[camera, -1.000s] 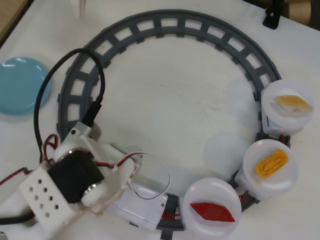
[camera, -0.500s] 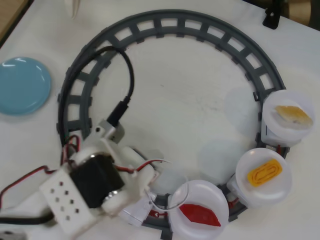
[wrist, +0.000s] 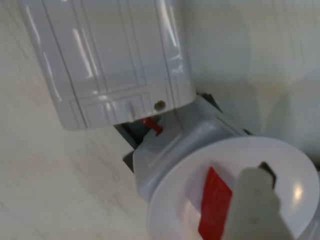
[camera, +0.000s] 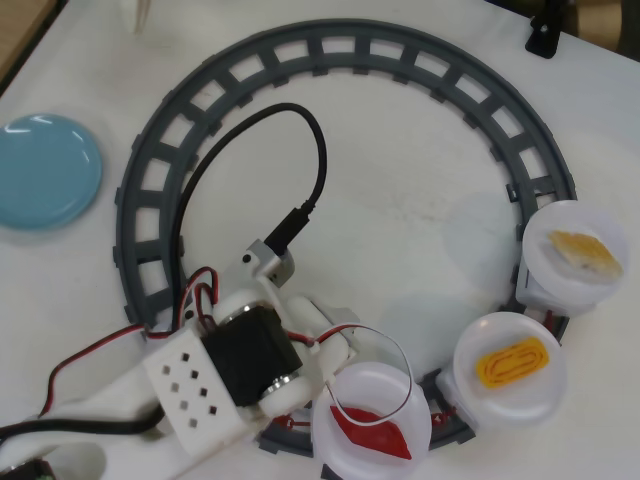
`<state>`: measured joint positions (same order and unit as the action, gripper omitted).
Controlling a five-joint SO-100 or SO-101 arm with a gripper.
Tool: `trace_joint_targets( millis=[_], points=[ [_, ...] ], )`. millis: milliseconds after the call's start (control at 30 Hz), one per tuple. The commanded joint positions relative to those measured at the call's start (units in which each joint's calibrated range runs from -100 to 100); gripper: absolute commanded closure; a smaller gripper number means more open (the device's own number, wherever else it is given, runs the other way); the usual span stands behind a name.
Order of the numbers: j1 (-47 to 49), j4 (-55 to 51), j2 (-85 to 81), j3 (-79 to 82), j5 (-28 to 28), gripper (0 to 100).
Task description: Pick up the sushi from the Shinkansen and put it on the blue dish
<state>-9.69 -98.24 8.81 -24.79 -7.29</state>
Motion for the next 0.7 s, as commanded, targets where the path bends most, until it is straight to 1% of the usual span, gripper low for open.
trace_joint_targets(
  millis=[0,200,467,667],
  points=[
    [-1.41,-1.0,-0.4,-2.62,1.12,74],
    [-2.55,-1.09,-1.56,-0.45,2.38,74],
    [-2.02,-1.09,-11.18,13.97,2.38,74],
    [-2.02,-1.09,-14.17,19.74,2.38,74]
  ],
)
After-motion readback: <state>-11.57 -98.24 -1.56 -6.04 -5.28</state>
